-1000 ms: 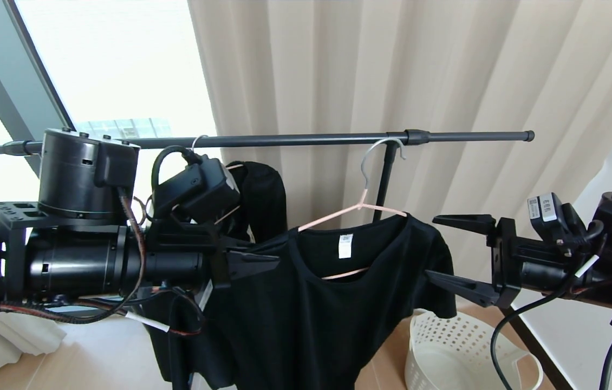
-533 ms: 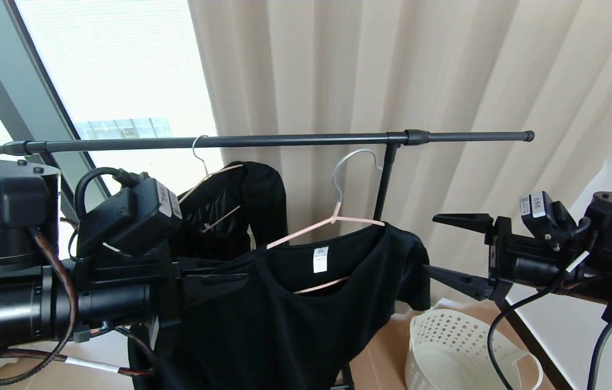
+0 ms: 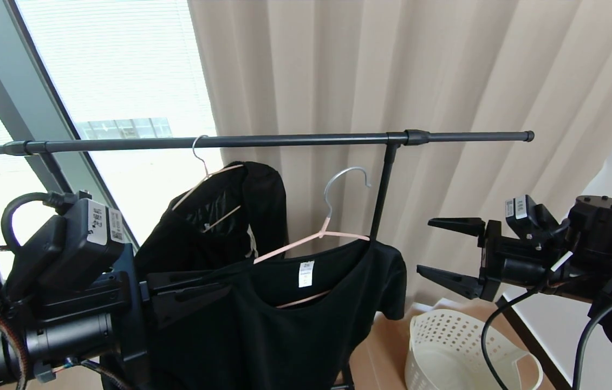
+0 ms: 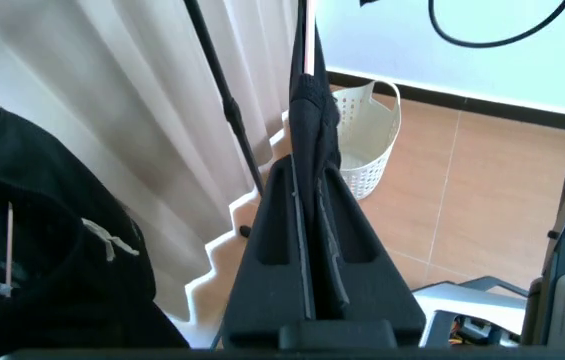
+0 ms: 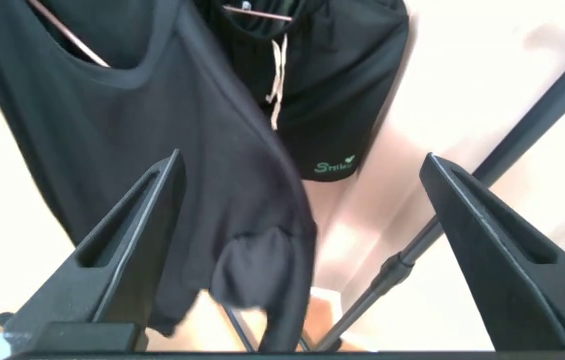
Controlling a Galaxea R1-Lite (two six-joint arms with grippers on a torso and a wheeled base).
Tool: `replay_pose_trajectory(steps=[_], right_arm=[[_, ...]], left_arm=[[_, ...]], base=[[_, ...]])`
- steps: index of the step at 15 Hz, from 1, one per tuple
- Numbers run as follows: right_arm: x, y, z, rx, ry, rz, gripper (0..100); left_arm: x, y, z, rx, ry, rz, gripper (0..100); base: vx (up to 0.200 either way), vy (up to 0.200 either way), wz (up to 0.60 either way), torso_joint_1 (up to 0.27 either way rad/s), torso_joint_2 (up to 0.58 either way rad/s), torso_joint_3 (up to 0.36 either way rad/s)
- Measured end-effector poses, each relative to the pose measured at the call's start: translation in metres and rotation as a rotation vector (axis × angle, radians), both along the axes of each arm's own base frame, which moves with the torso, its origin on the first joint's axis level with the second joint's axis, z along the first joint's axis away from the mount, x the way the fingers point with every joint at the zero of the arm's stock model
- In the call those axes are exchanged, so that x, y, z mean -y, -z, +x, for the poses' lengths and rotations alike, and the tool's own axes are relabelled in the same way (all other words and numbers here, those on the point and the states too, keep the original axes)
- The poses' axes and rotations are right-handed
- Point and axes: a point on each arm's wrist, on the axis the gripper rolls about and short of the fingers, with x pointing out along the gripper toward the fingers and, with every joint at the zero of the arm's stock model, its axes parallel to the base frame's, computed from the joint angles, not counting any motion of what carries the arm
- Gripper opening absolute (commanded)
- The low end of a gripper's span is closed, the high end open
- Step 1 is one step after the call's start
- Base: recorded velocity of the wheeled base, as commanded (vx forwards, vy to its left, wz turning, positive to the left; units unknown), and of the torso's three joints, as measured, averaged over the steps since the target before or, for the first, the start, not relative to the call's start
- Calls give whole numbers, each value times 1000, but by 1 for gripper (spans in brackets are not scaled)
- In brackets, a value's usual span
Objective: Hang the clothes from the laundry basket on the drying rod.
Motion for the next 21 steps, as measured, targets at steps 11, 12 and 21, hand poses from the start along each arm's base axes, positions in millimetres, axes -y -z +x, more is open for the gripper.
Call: replay_pose_trajectory(steps=[11,12,21], right_arm=[[-3,17,10,-53,-6,-7,100],[-4,20,11,-63,-11,-8,100],[-7,32,20,-95,-14,-12,100]], left_arm=[[-6,-4,-11,-6,-7,-43,0],[-6,-5,-12,-2,-7,-56,0],[-6,-7,-19,27,42,-127,0]], base=[[0,0,0,0,0,0],[0,0,0,0,0,0],[0,0,0,0,0,0]])
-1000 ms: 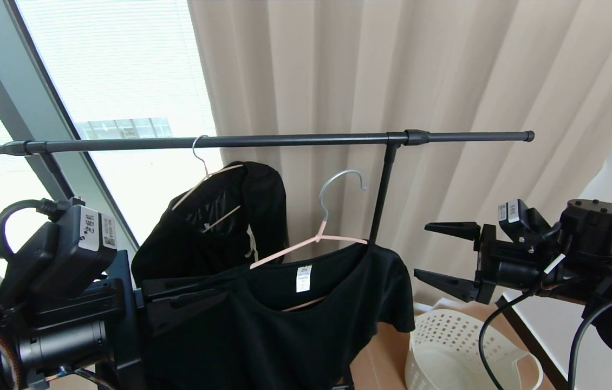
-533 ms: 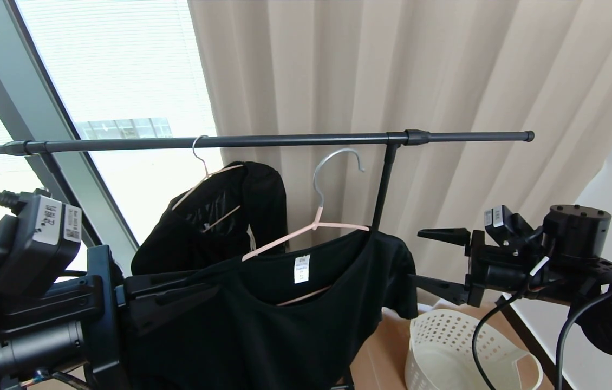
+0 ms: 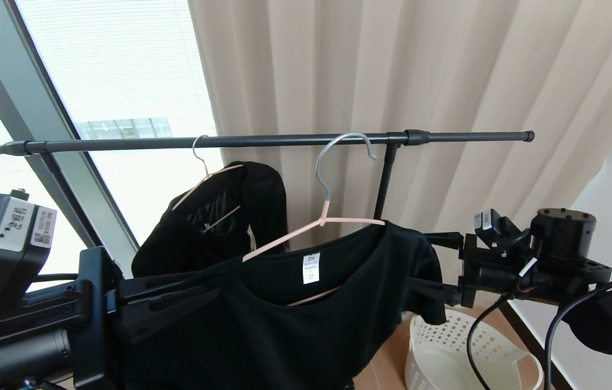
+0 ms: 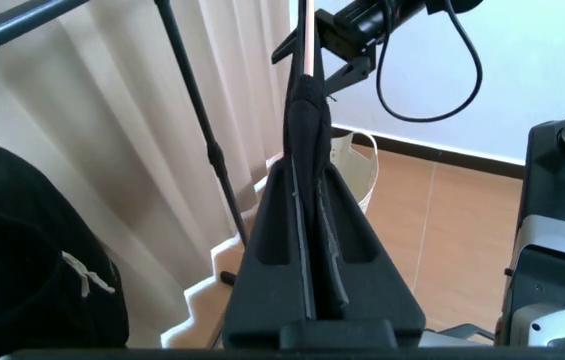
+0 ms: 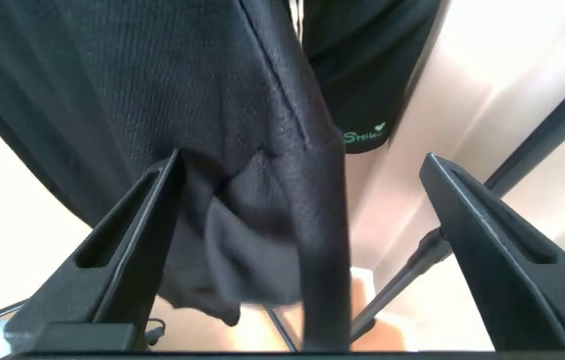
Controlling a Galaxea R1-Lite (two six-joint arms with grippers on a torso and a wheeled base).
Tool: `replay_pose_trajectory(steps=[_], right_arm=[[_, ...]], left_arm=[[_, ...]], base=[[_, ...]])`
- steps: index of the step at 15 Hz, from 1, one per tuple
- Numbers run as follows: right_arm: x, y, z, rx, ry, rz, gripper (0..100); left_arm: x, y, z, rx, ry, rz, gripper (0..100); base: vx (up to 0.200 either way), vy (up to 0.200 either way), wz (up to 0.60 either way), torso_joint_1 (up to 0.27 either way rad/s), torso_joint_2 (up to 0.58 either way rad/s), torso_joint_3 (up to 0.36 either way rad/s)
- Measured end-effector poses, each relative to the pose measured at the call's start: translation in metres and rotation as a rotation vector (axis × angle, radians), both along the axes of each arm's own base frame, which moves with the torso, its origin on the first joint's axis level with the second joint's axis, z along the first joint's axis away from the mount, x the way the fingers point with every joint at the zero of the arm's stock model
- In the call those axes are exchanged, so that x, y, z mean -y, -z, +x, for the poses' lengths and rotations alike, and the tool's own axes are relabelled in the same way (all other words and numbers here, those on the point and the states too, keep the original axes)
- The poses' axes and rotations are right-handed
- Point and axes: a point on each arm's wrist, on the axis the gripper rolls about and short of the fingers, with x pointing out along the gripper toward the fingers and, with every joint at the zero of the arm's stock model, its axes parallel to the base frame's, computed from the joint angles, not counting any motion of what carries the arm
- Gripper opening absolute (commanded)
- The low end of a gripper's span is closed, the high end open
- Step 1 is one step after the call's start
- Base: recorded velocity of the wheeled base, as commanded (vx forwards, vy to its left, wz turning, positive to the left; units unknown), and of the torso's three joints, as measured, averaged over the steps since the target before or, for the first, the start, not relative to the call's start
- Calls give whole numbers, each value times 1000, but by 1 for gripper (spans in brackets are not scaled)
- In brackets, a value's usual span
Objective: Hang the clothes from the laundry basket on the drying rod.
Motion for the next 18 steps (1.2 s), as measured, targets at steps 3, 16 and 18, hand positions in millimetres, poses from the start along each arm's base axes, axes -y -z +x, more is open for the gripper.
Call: replay_pose_trajectory(steps=[3,16,18], right_arm=[[2,0,1,3,8,0,0],[33,-16,12,66,114,5,0],[33,-18,10,65,115,5,0]], left_arm=[[-1,-2,0,16,-6,-14,0],[-9,-4,4,22,-58,-26,0],[-9,-4,5,20,-63,-25,0]], base=[[0,0,0,0,0,0],[0,0,0,0,0,0],[0,0,0,0,0,0]])
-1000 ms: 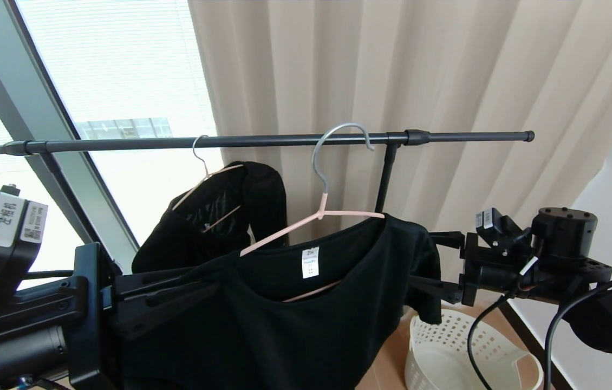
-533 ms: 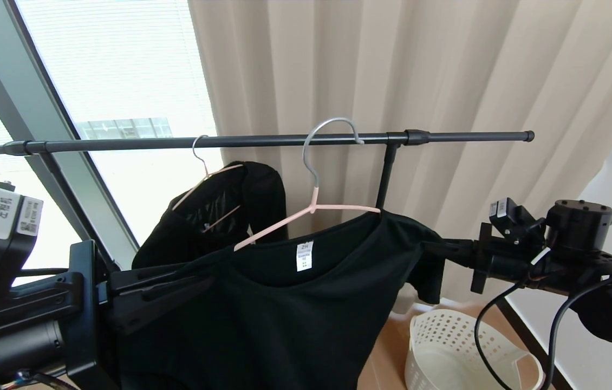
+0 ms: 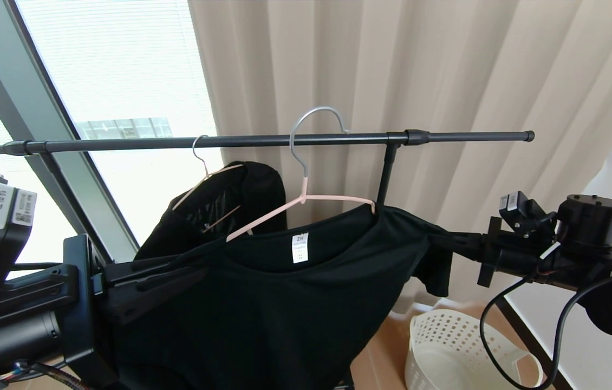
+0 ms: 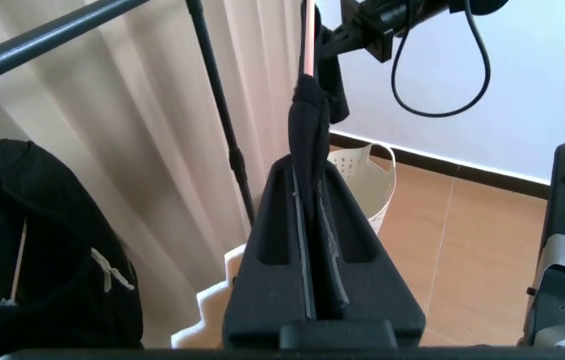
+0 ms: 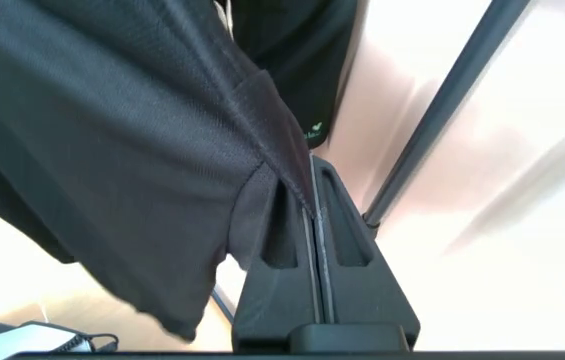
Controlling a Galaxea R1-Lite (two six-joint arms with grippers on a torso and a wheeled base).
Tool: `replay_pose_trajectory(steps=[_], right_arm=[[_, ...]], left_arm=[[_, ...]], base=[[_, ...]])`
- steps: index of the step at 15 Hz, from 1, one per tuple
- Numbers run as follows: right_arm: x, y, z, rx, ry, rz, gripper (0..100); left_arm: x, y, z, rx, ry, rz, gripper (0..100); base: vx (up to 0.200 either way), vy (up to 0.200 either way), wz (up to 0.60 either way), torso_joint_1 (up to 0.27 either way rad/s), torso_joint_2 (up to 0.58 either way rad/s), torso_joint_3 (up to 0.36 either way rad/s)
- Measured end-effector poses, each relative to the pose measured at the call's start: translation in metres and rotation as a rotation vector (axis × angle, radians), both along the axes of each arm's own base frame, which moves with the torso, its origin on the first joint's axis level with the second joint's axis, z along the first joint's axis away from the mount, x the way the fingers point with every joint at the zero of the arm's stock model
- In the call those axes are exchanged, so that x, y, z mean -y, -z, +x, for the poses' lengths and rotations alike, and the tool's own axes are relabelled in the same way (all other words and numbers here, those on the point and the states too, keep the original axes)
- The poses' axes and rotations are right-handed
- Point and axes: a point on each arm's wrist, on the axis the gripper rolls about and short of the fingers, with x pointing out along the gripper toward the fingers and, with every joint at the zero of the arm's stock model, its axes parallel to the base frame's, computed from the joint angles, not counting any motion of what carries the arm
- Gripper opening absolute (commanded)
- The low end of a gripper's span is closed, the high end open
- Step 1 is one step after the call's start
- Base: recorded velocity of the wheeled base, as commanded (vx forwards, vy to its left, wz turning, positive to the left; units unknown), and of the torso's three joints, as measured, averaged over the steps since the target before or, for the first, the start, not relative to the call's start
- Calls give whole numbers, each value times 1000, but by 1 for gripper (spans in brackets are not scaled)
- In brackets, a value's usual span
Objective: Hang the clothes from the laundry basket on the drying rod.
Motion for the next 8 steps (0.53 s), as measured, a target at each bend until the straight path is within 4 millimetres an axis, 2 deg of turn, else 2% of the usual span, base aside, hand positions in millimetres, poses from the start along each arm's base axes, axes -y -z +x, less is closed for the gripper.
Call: replay_pose_trajectory(steps=[1,2,8], right_arm=[[0,-1,-1,-1,0,0,0],[0,-1,-3,-1,0,0,100],[-1,-8,-12,20,-6,-2,100]], left_arm=[[0,0,0,-1,-1,1,0],[0,1,1,-3,-2,2,0],[-3,2,6,-13,-32,3,0]], base=[[0,0,0,0,0,0],[0,0,0,0,0,0],[0,0,0,0,0,0]])
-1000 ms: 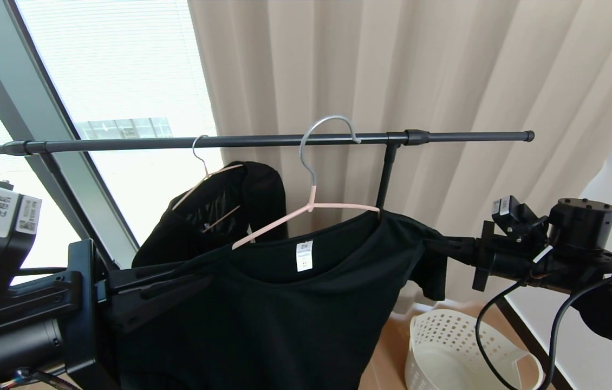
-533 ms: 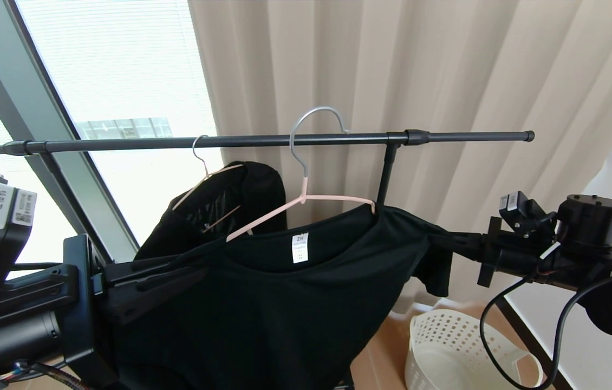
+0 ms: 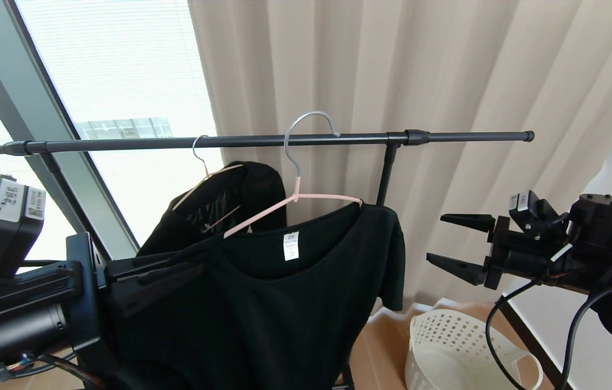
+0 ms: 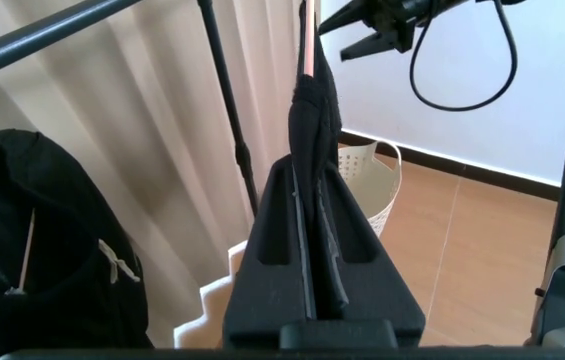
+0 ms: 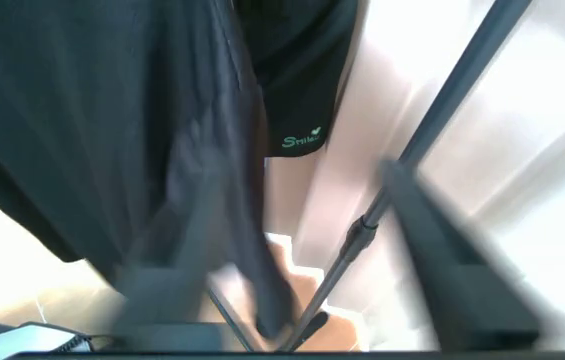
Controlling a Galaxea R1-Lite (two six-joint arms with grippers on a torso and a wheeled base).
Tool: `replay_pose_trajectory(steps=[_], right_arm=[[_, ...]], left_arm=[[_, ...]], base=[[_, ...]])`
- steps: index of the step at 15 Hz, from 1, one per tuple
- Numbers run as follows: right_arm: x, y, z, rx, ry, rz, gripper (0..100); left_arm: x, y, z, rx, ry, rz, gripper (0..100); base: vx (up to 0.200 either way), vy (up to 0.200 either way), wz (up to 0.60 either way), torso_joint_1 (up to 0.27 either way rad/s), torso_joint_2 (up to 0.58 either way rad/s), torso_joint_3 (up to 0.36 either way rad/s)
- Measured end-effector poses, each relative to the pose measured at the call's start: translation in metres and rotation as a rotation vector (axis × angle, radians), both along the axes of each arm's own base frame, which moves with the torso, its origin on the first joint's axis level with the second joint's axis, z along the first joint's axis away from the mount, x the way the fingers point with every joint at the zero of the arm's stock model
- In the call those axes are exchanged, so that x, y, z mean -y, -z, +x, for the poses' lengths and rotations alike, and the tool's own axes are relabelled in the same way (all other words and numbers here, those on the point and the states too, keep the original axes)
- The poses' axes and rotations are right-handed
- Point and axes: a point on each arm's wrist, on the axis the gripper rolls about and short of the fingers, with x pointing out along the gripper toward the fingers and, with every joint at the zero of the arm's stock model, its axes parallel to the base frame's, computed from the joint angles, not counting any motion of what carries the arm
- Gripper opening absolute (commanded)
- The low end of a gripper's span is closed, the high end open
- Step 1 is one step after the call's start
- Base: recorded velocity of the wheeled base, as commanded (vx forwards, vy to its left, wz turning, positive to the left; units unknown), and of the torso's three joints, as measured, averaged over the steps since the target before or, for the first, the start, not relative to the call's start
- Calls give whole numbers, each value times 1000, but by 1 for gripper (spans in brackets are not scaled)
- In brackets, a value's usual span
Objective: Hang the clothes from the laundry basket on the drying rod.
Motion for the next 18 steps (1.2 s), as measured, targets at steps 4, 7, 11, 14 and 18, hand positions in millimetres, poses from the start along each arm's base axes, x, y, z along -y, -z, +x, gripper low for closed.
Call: replay_pose_trajectory(steps=[4,7,11,14,18], right_arm=[[-7,-5,-6,16,5,-9,100],[-19,-12,-10,31,100,-33,100],[-36,-29,-16,17,186,22,100],[-37,-35,-18,37,182,28,100],[-38,-38,-20,49,180,31,100]], left_arm=[[-3,3,10,-24,-41,9,0],[-3,6,20,-74,-67,-9,0],[1,4,40,-142,-148,-56,0],[7,4,57,-149,-253,-45,0],[18,9,80,-169,-327,-23,0]], base=[[0,0,0,0,0,0],[0,0,0,0,0,0],[0,0,0,0,0,0],[0,0,0,0,0,0],[0,0,0,0,0,0]])
